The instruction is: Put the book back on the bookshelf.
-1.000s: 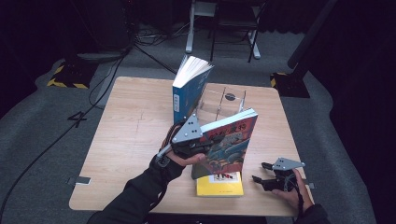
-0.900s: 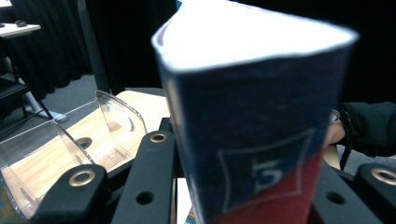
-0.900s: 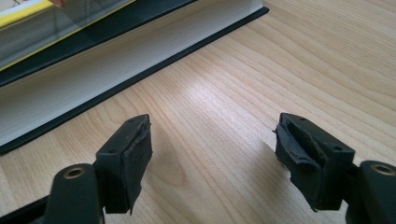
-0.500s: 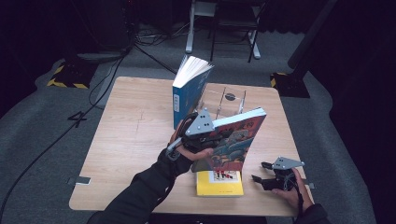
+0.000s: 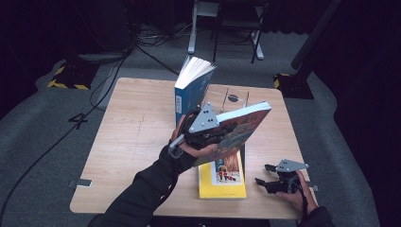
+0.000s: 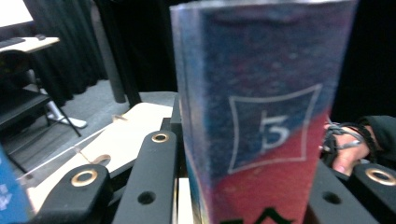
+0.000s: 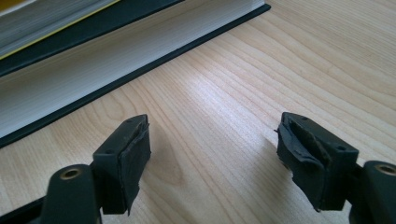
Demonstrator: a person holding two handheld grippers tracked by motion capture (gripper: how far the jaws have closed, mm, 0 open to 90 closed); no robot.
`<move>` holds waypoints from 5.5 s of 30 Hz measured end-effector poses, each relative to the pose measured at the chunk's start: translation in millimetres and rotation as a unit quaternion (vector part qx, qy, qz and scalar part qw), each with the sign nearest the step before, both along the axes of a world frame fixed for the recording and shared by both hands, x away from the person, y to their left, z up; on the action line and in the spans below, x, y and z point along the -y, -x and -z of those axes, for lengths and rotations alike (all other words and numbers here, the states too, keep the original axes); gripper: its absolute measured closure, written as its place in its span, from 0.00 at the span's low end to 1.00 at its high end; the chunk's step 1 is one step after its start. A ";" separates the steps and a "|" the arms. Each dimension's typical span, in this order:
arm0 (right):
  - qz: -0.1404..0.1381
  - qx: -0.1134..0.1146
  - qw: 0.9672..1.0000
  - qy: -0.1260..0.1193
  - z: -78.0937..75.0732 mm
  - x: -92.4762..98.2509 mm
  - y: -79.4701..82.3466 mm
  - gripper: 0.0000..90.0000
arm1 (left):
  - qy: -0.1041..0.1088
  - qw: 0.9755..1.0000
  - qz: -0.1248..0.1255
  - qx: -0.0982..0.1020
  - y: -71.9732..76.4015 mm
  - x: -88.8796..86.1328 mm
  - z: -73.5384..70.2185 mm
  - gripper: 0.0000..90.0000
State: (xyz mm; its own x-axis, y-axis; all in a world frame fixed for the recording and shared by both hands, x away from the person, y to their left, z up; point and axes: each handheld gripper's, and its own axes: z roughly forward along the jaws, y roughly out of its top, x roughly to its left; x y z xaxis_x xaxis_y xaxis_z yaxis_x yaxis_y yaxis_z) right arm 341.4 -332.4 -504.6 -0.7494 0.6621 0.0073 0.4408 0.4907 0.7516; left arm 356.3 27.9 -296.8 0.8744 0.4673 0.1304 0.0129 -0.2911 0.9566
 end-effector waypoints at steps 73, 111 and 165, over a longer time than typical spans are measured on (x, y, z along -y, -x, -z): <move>-0.006 0.004 1.000 0.007 0.1 -0.1 1.1 0.29 | -0.026 0.963 -0.267 -0.014 -159.9 40.6 42.6 0.82; -0.007 0.004 1.000 0.006 0.1 -0.8 0.6 0.29 | -0.003 0.969 -0.242 -0.046 -128.3 2.6 66.6 0.80; -0.008 0.003 1.000 0.007 0.0 -0.5 1.3 0.29 | -0.039 0.967 -0.249 -0.021 -167.3 28.4 32.4 0.81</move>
State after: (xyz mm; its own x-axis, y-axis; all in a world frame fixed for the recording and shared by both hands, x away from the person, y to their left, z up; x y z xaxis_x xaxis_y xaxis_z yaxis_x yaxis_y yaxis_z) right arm 340.1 -332.0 -504.6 -0.7593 0.6507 -0.0066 0.4286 0.5078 0.7473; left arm 523.6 -0.4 -329.1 0.5486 0.8222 0.1516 0.2092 -0.3106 0.9272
